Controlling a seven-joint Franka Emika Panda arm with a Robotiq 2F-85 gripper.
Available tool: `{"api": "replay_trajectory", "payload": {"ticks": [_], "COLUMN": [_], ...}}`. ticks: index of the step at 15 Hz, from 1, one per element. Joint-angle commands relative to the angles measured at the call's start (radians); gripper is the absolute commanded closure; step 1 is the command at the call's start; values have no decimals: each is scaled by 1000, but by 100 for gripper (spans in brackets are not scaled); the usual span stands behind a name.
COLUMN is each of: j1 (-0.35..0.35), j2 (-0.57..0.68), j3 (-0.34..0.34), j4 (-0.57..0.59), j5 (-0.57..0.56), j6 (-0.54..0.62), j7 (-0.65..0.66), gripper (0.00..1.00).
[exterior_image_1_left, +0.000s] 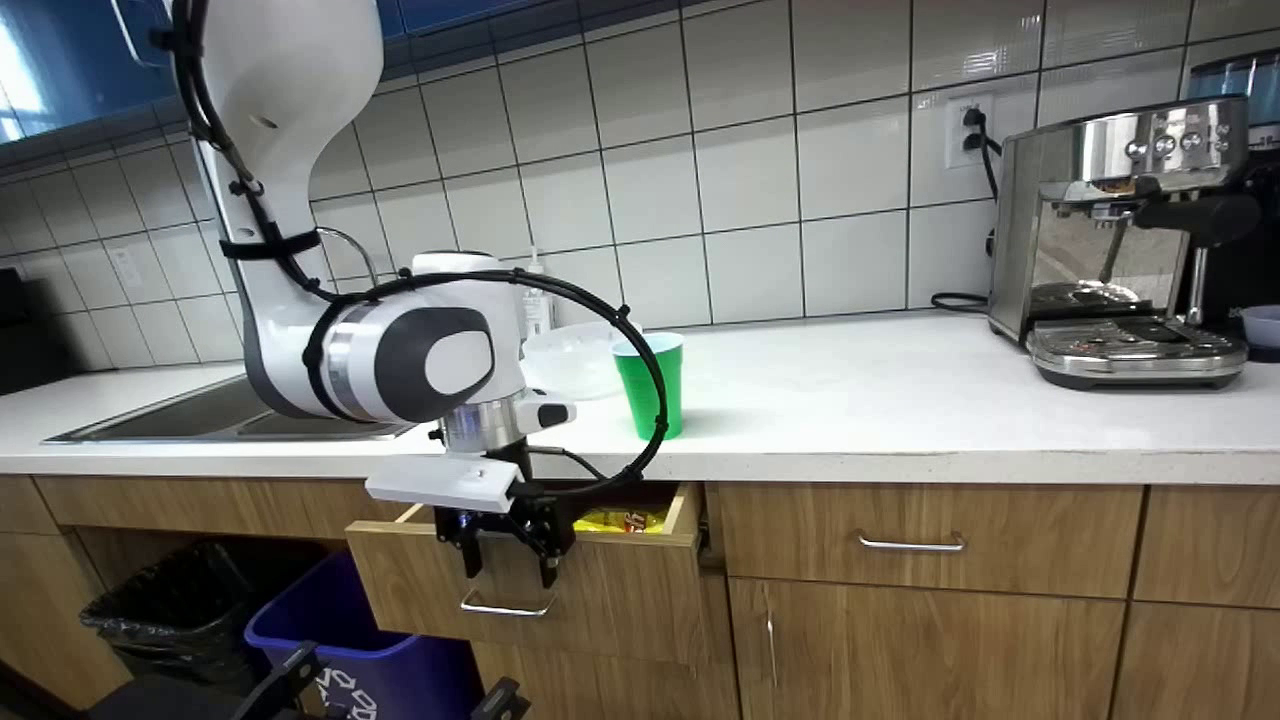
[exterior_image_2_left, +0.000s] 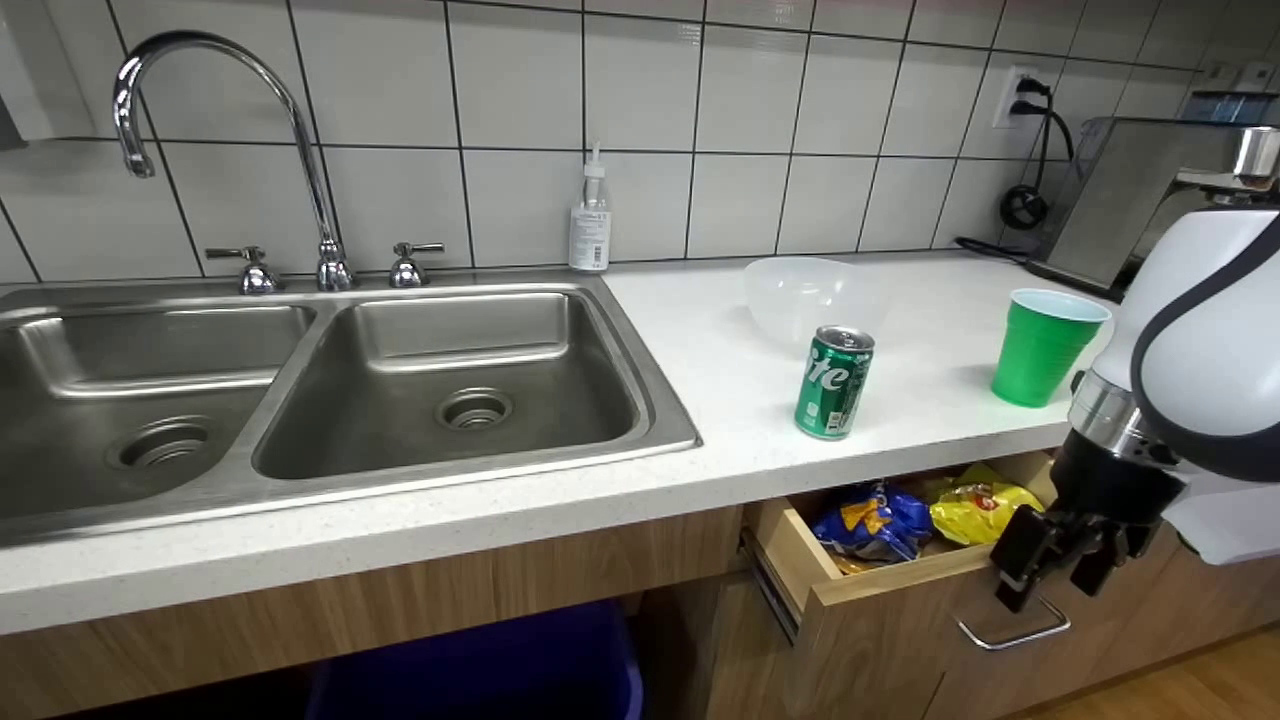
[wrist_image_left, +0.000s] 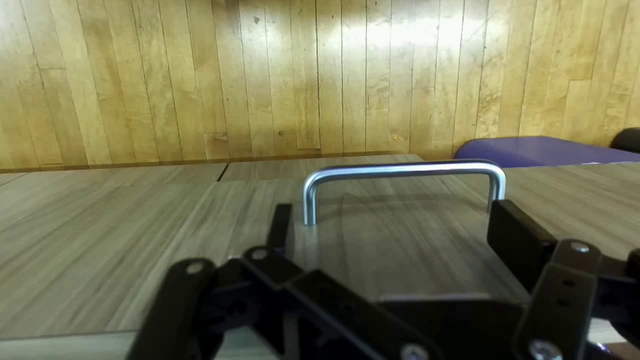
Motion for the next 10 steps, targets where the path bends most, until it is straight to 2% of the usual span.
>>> {"api": "replay_trajectory", "payload": {"ticks": [1,6,10], "j1": [96,179,179], "j2": [16,44,63], "j3": [-86,-153,-144], "j4": [75,118,148], "j5": [-38,-47,-25], "j6": [-56,-42,-34], "j7": [0,21,32], "gripper": [0,0,0]}}
